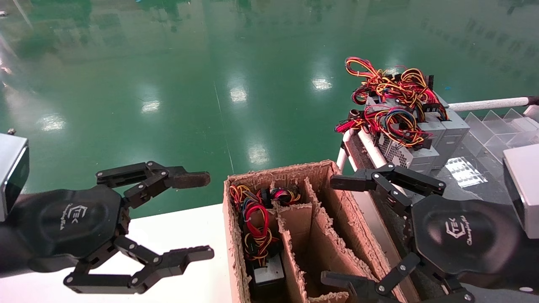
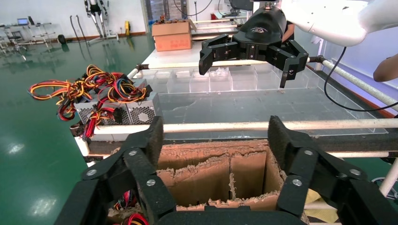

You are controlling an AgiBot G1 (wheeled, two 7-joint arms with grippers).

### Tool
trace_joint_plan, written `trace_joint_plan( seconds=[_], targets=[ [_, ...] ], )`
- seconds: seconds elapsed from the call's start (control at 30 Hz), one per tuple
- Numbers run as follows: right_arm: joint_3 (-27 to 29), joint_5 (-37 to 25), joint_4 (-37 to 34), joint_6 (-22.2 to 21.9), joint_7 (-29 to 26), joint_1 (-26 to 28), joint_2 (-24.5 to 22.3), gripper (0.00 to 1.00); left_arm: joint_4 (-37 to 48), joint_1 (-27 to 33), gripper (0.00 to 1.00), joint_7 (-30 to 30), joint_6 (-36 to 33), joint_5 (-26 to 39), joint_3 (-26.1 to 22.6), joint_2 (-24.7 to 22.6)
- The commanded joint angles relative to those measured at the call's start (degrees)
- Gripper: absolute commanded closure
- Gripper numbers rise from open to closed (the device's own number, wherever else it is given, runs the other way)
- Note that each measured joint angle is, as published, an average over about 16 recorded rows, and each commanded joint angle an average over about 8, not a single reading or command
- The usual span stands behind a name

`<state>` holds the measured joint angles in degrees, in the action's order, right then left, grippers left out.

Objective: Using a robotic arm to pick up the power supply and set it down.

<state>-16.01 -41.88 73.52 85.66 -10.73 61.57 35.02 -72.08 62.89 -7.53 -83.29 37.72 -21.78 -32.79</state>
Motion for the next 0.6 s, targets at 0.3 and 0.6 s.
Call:
trace_joint_plan(
  seconds=[0.3, 0.6],
  targets=[
    [0.0, 0.0, 0.0, 0.0, 0.0, 0.0, 0.0, 0.0, 0.0, 0.0, 1.0, 0.0, 0.0, 0.0, 0.0, 0.0],
    [0.0, 0.0, 0.0, 0.0, 0.0, 0.0, 0.0, 0.0, 0.0, 0.0, 1.0, 0.0, 0.0, 0.0, 0.0, 0.0]
  ],
)
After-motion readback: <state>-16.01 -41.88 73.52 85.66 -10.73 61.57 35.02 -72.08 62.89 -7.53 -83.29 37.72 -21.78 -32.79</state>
